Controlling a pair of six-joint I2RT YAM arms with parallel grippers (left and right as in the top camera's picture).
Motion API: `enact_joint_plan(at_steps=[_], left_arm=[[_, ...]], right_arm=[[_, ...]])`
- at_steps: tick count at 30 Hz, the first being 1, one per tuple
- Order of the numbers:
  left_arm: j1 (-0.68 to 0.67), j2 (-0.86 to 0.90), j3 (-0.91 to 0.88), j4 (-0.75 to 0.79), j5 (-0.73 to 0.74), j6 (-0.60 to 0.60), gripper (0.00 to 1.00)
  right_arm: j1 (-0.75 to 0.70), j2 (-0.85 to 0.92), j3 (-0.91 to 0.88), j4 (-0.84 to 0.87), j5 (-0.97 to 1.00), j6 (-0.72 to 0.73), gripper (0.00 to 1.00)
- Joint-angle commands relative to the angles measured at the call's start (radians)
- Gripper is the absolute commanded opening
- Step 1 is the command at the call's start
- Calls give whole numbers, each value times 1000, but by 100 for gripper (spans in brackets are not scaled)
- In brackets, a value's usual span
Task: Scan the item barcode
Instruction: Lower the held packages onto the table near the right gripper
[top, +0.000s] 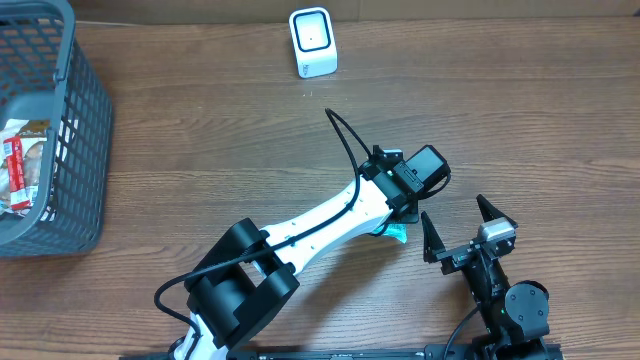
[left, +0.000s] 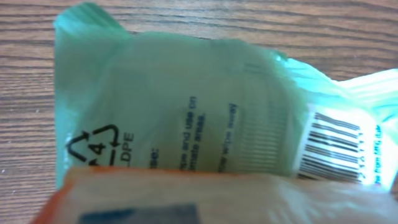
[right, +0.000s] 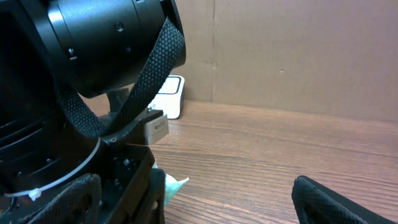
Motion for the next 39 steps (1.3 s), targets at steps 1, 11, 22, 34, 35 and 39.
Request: enact_joint_plan(at_steps=[1, 11, 22, 34, 35, 39], left_arm=[[0, 3, -12, 4, 35, 16, 93], [6, -5, 159, -138, -4, 92, 100], [32, -5, 178, -152, 70, 212, 95], [32, -4, 178, -187, 71, 211, 54], [32, -4, 178, -187, 71, 211, 50], [33, -4, 178, -184, 71, 211, 49]], right_arm=[[-5, -8, -11, 3, -1, -5, 100], [-5, -8, -11, 3, -1, -5, 100], [-5, -8, -11, 3, -1, -5, 100], [-5, -8, -11, 3, -1, -5, 100], [-5, -8, -11, 3, -1, -5, 100], [-5, -8, -11, 3, -1, -5, 100]])
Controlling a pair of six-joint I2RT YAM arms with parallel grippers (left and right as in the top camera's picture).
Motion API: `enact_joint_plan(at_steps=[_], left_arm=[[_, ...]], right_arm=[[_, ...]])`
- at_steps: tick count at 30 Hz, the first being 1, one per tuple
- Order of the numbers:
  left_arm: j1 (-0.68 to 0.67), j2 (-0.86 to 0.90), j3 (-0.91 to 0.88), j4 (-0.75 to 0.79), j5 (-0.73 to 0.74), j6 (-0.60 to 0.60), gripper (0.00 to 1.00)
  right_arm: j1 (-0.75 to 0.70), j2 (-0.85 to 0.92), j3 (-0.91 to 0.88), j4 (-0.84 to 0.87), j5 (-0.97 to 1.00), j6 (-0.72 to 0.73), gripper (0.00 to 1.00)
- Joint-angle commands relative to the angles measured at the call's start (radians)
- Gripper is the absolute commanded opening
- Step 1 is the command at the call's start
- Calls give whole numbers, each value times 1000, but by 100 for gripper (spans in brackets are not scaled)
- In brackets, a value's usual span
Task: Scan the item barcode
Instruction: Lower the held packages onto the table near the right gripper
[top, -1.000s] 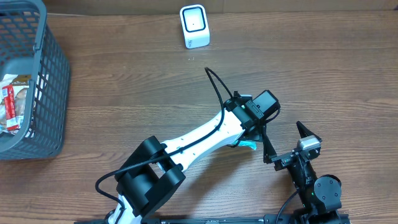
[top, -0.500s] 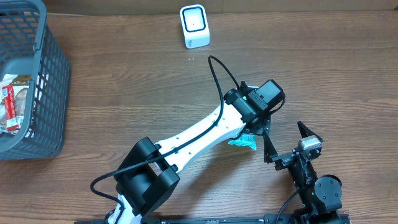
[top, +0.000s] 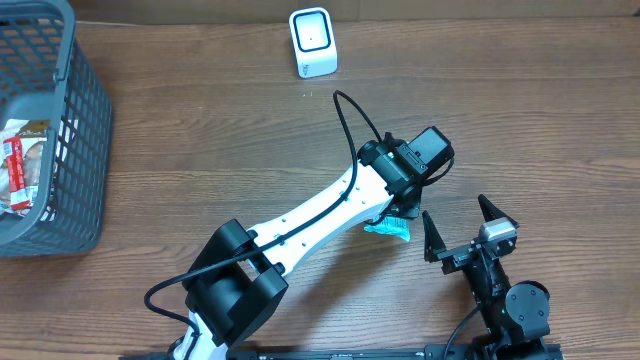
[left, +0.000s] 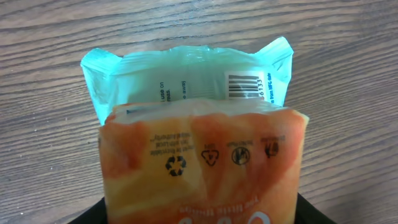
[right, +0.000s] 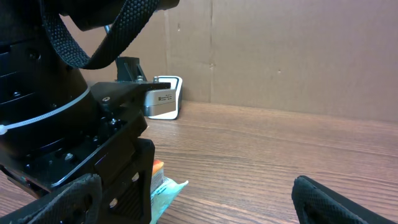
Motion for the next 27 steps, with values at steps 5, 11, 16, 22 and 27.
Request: enact_joint_plan(at_steps=[5, 11, 16, 22, 27], left_arm=[[13, -5, 35, -5, 4, 8, 49], [19, -35, 50, -8, 4, 16, 49], [26, -63, 50, -12, 5, 16, 48], [44, -68, 50, -22, 8, 16, 44], [92, -70, 50, -43, 8, 16, 46]], right_arm=[[0, -6, -11, 2, -2, -5, 100], [0, -6, -11, 2, -2, -5, 100], [0, -6, -11, 2, -2, -5, 100], [0, -6, -11, 2, -2, -5, 100], [0, -6, -11, 2, -2, -5, 100]])
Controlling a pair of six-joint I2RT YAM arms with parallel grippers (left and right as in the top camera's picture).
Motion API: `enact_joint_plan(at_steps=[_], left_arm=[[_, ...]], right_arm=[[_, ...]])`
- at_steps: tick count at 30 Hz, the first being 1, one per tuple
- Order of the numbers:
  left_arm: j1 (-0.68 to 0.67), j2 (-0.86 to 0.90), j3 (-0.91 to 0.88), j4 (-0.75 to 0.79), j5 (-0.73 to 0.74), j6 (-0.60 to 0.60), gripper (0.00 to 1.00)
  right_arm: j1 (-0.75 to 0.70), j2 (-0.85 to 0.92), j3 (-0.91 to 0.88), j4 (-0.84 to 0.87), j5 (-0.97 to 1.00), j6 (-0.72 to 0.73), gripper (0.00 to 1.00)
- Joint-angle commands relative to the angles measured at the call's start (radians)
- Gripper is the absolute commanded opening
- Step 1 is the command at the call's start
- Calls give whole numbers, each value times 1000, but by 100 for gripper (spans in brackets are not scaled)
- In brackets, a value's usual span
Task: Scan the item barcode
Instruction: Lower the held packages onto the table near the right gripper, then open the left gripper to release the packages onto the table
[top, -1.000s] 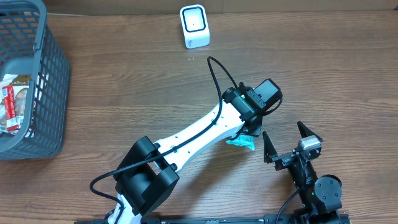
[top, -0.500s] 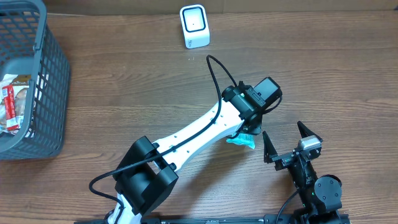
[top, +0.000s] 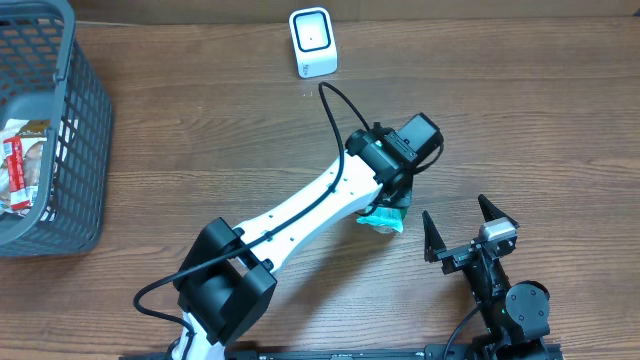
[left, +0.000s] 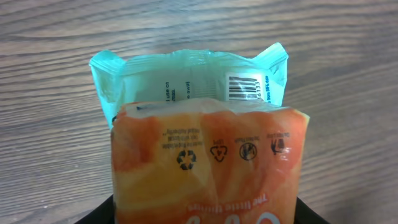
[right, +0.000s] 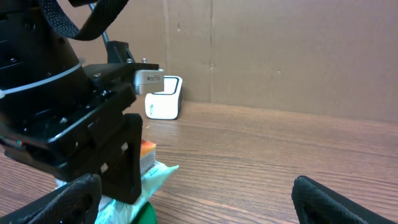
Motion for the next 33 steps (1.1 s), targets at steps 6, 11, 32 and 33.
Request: enact_joint_plan(at_steps=[6, 11, 32, 33], left_arm=[[138, -49, 32, -82, -11, 39, 50], [165, -49, 29, -154, -117, 41, 51], [169, -49, -102, -113, -166, 37, 59], [170, -49, -101, -111, -166, 37, 61]], right_arm=[[0, -6, -11, 2, -2, -5, 100], [0, -6, -11, 2, -2, -5, 100], [0, -6, -11, 2, -2, -5, 100], [0, -6, -11, 2, -2, -5, 100]])
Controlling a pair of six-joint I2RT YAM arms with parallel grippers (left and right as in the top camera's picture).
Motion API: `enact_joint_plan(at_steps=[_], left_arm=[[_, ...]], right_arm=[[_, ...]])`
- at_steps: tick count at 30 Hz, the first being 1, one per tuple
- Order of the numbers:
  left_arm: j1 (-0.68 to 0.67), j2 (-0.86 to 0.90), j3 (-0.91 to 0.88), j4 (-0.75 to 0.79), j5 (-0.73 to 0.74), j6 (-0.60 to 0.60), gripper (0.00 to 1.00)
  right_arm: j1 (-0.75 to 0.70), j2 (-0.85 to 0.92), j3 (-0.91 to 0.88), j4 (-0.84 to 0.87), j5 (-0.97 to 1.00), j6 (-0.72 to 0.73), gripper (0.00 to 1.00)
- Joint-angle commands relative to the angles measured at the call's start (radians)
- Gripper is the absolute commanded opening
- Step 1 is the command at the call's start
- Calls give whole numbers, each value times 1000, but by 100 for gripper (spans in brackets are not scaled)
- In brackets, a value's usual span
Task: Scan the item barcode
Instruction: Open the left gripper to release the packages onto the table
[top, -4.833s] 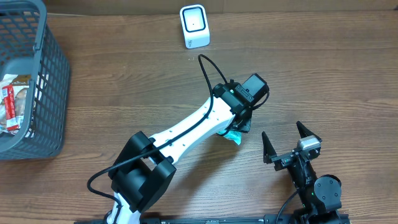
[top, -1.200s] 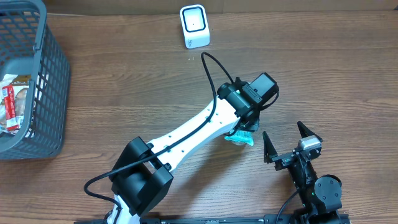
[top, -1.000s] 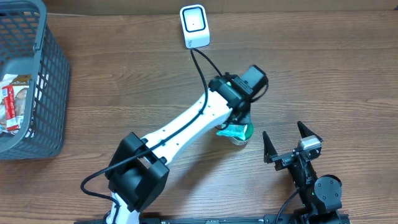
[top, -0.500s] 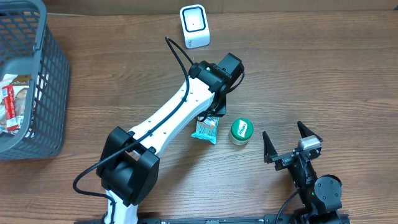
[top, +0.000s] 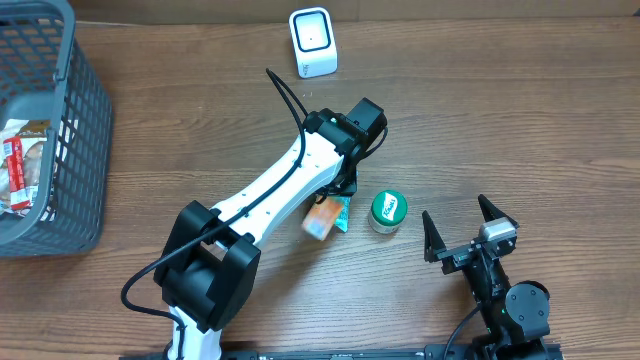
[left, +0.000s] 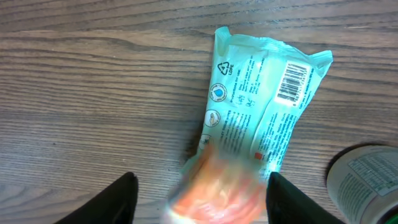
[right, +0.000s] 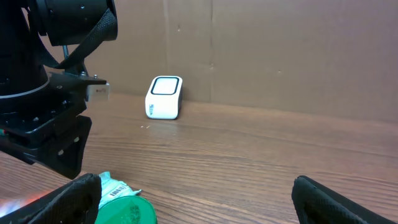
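Note:
An orange packet (left: 217, 193) shows as a blur between the wide-apart fingers of my left gripper (left: 200, 199), narrower than the gap and seemingly loose. In the overhead view this orange packet (top: 319, 219) is smeared just below the left gripper (top: 338, 192). A teal packet (left: 264, 118) lies flat on the table with its barcode (left: 292, 79) facing up. The white scanner (top: 313, 42) stands at the far edge. My right gripper (top: 465, 226) rests open and empty near the front edge.
A round tub with a green lid (top: 387, 211) stands right of the packets, close to the right gripper. A grey basket (top: 60, 150) holding a packaged item sits at the far left. Bare wooden tabletop (top: 200, 120) lies between basket and scanner.
The left arm has swung left and away from the green-lidded tub, which now shows. Its hold on the orange packet looks released; the packet is blurred over the teal packet's near end.
The left gripper was low over the teal packet, the orange packet at its jaws. It then held the orange packet above the teal one, shifting slightly. Now the arm is further left and the orange packet is blurred between open fingers. The right arm stayed still.

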Motion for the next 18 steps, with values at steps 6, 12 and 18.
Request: enact_joint_plan(at_steps=[6, 12, 18], left_arm=[[8, -35, -2, 6, -19, 11, 71], [27, -35, -2, -52, -17, 26, 76], [31, -35, -2, -171, 32, 90, 73]], right_arm=[[0, -6, -11, 2, -2, -5, 100], [0, -6, -11, 2, -2, -5, 100], [0, -6, -11, 2, -2, -5, 100]])
